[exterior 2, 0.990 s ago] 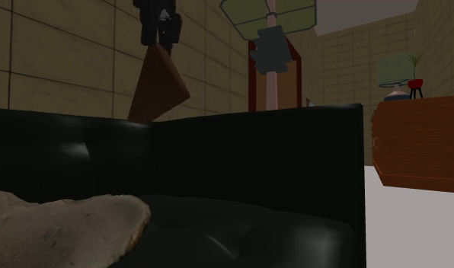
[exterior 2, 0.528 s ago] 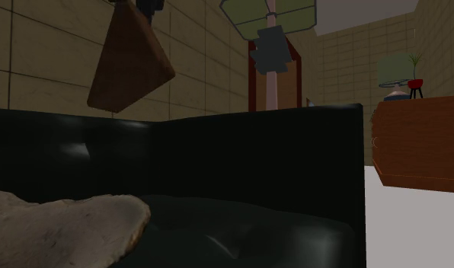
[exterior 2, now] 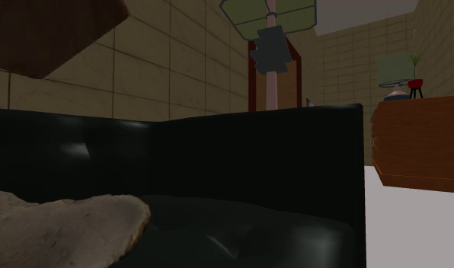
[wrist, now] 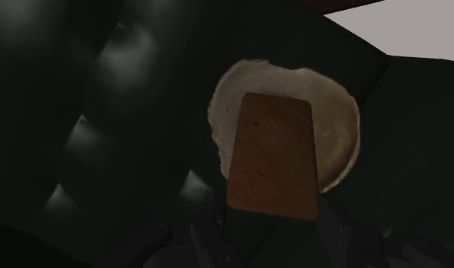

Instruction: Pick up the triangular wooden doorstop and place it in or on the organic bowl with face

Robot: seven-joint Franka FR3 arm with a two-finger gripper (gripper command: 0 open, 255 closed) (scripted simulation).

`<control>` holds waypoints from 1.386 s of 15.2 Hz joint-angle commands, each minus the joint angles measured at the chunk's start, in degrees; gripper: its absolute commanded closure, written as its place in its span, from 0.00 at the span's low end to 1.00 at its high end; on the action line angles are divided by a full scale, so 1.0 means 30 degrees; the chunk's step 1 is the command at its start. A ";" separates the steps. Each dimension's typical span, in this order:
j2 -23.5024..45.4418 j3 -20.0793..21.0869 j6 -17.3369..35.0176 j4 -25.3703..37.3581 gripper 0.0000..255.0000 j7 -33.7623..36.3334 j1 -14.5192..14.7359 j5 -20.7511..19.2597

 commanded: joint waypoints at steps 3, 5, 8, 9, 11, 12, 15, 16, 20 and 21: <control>-0.0934 0.0789 -0.0358 -0.0274 1.00 0.1394 0.0447 0.0659; -0.1309 0.0734 0.0152 -0.1151 1.00 0.1243 0.0506 0.0761; -0.1827 0.0681 0.0902 -0.2408 1.00 0.1039 0.0595 0.0905; -0.1988 0.0670 0.1148 -0.2813 1.00 0.0976 0.0625 0.0951; -0.2294 0.0657 0.1635 -0.3602 1.00 0.0857 0.0684 0.1042; -0.2440 0.0656 0.1877 -0.3987 1.00 0.0800 0.0714 0.1087; -0.2848 0.0666 0.2596 -0.5108 1.00 0.0642 0.0802 0.1219; -0.2975 0.0674 0.2834 -0.5470 1.00 0.0592 0.0832 0.1263; -0.3440 0.0731 0.3778 -0.6871 1.00 0.0409 0.0947 0.1438; -0.3545 0.0751 0.4013 -0.7210 1.00 0.0366 0.0975 0.1483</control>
